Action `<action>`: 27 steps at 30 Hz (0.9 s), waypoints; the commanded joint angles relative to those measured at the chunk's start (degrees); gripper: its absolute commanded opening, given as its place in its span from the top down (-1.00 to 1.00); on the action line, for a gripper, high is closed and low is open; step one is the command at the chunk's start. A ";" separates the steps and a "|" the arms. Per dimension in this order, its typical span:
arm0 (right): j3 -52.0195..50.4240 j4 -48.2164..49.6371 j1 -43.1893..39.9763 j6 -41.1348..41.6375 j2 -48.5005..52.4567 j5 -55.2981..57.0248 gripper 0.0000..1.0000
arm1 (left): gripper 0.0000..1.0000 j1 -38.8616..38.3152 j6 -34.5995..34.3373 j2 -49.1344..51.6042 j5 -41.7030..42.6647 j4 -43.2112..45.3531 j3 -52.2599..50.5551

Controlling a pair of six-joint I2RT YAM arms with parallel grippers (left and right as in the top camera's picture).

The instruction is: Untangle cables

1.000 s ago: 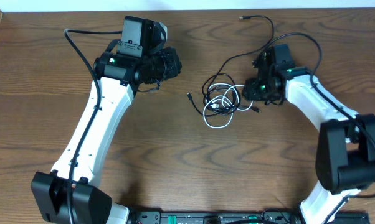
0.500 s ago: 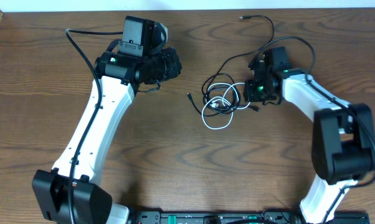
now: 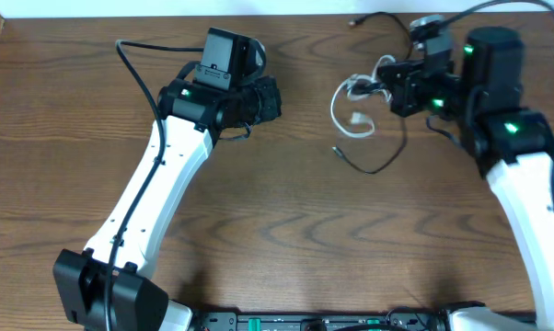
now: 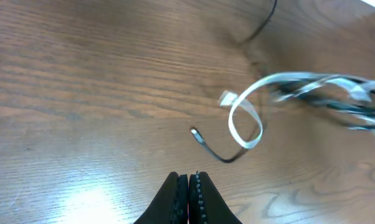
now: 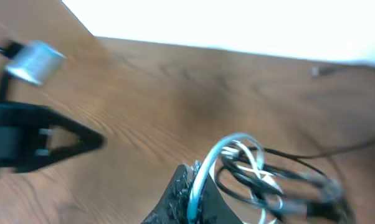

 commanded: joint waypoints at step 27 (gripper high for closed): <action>0.44 -4.59 -0.28 6.84 0.15 2.80 0.98 | 0.06 -12.48 22.77 6.12 14.67 13.86 -0.04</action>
